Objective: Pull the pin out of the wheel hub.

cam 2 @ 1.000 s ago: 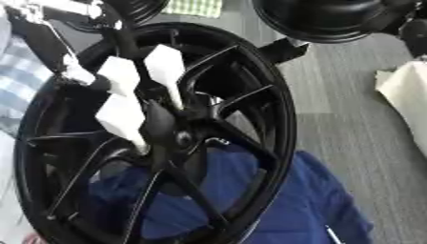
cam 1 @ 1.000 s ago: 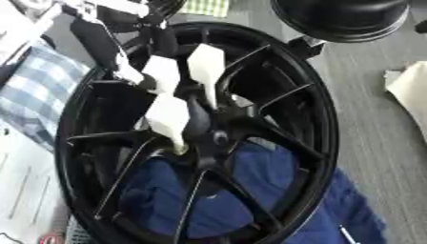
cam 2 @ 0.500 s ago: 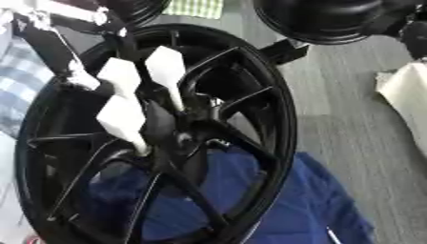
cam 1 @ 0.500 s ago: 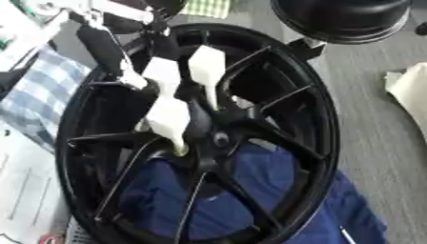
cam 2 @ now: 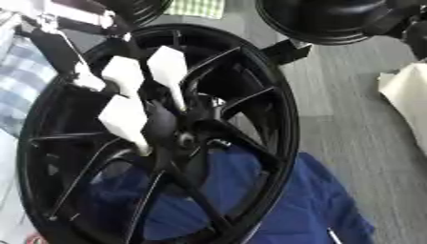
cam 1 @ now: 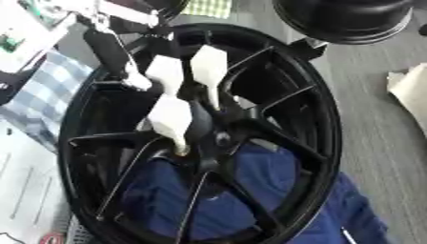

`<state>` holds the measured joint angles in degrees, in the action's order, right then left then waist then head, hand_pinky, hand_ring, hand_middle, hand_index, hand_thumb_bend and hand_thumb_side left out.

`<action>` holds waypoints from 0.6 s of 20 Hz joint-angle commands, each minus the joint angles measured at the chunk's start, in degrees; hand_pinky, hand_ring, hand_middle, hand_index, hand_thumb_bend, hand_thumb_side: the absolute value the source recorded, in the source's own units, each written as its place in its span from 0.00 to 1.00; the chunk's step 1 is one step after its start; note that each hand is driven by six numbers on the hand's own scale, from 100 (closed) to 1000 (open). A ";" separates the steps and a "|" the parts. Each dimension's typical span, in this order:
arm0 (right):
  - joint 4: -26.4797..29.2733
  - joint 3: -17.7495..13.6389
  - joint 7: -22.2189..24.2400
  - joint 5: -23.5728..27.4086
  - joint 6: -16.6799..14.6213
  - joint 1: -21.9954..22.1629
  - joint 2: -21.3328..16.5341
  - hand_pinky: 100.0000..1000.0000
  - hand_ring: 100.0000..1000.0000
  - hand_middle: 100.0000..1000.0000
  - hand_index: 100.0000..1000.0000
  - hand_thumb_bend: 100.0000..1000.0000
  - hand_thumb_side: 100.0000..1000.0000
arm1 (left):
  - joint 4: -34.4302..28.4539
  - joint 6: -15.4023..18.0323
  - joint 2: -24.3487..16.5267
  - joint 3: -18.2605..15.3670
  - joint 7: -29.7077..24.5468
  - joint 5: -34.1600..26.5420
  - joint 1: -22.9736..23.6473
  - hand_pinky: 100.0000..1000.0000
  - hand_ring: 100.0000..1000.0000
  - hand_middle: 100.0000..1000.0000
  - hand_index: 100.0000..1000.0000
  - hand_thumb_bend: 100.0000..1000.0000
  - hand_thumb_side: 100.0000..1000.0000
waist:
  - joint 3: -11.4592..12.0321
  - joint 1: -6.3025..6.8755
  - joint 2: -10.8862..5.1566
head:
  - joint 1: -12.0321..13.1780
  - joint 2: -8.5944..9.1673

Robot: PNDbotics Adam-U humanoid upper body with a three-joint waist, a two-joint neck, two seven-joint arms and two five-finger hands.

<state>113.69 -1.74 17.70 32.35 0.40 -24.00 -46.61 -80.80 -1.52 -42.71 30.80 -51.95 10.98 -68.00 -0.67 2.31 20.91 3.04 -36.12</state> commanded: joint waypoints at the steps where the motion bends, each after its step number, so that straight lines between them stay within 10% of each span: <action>1: 0.90 -0.75 -0.21 0.30 -0.17 -0.58 -1.16 0.94 0.77 0.61 0.77 0.00 0.22 | -0.13 0.24 -0.55 -0.78 -0.02 0.07 -0.76 0.75 0.65 0.47 0.62 0.18 0.11 | -0.11 -0.28 -1.25 | 0.35 0.62; 12: 0.90 -0.89 -0.54 0.40 0.09 -0.14 -1.17 0.94 0.76 0.61 0.77 0.00 0.22 | -1.42 -3.15 -1.47 -4.19 2.51 -0.65 -1.14 0.69 0.53 0.25 0.35 0.14 0.00 | 0.22 -0.24 -1.83 | 0.13 0.19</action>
<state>113.70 -1.76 17.42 32.38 0.46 -23.66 -46.60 -81.28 -4.06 -42.32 28.18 -50.14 10.52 -68.02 -0.42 2.25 20.84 3.17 -36.13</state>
